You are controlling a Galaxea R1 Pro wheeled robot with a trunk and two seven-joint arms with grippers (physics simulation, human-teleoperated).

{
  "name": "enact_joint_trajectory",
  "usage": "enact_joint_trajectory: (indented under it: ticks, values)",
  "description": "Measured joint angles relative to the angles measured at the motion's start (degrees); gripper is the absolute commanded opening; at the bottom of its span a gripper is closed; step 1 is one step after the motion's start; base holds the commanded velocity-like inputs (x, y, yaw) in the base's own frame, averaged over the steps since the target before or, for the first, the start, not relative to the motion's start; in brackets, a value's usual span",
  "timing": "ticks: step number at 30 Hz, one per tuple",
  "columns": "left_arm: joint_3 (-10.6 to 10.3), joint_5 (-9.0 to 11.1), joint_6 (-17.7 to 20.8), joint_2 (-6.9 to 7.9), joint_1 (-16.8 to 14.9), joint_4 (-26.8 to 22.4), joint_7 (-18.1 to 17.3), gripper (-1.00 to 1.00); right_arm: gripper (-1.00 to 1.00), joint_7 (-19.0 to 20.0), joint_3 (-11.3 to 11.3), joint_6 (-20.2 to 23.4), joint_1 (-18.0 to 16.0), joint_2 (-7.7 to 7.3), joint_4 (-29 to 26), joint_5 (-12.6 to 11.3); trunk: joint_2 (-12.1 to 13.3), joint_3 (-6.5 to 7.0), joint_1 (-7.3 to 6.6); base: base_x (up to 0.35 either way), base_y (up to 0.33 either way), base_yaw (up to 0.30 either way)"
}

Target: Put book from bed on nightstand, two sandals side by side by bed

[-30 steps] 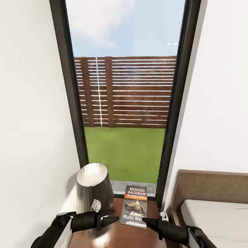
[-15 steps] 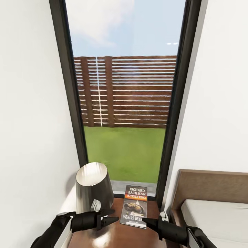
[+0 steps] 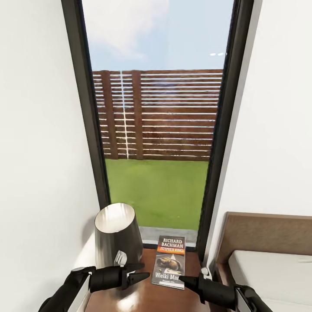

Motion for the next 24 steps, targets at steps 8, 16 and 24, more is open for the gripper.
enact_joint_trajectory:
  ticks: [8,16,24]
  values:
    - [0.0,0.01,0.0,0.0,0.0,0.0,0.0,1.0,-1.0,-5.37,-0.68,0.16,0.0,-0.01,0.0,-0.15,-3.22,-1.44,1.76,0.0,0.0,0.0]
    - [0.0,0.01,0.0,0.03,0.0,0.0,0.0,1.0,-1.0,-5.68,-1.09,0.3,-0.01,-0.01,-0.01,-2.56,-6.43,-2.88,3.52,0.0,0.0,0.0]
    - [0.0,0.01,0.0,0.06,0.0,0.01,0.0,1.0,-1.0,-5.73,-1.06,0.33,0.0,-0.01,0.04,-5.46,-9.65,-4.32,5.28,0.0,0.0,0.0]
